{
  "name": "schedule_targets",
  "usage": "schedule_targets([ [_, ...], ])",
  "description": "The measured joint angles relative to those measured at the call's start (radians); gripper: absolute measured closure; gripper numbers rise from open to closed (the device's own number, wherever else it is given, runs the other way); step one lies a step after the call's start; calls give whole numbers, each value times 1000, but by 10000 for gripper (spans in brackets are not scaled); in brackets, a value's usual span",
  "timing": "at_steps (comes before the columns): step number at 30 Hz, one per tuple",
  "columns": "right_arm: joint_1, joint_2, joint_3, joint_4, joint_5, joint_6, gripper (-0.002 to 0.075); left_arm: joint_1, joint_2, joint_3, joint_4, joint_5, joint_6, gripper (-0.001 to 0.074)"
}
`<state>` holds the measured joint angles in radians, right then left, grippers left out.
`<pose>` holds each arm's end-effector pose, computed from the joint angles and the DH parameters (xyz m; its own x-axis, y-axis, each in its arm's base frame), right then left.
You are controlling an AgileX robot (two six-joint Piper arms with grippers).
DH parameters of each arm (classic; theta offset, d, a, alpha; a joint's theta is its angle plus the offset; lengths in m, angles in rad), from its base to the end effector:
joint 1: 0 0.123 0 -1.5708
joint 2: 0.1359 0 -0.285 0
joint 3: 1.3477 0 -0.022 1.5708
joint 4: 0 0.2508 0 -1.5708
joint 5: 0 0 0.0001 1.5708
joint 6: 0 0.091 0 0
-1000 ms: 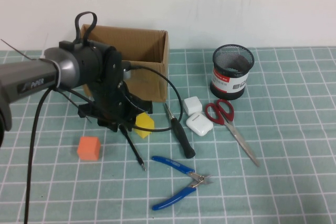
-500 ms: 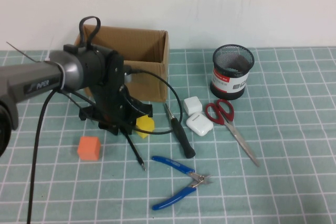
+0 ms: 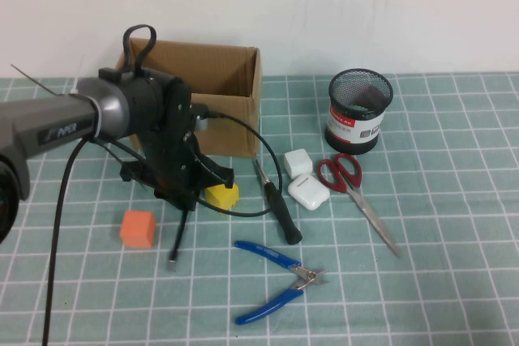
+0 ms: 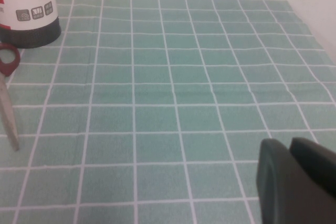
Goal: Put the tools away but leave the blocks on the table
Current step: Pick up the long Screwdriver from the table, then place the long Screwdriver into the round holder
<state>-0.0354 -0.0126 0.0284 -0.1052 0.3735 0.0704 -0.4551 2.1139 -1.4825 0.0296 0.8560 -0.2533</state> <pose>0.0524 -0.0054 0.1709 -0.2974 -0.0171 -0.9546 0.0638 0.9973 -0.0377 0.3784 -0.1829 0.1441 -0.9621 0.2128 -0.1705 0.2190 0.9756 -0.0180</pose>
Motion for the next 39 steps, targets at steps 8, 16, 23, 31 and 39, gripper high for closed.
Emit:
schedule_targets([
  [8,0,0,0,0,0,0,736,-10,-27,2,-6,53,31,682],
  [16,0,0,0,0,0,0,736,-102,-212,4,22,141,90,683],
  [23,0,0,0,0,0,0,736,-204,-373,4,33,30,136,683],
  [31,0,0,0,0,0,0,736,-273,-415,25,43,-255,219,683],
  [39,0,0,0,0,0,0,736,-287,-394,286,43,-1161,161,683],
])
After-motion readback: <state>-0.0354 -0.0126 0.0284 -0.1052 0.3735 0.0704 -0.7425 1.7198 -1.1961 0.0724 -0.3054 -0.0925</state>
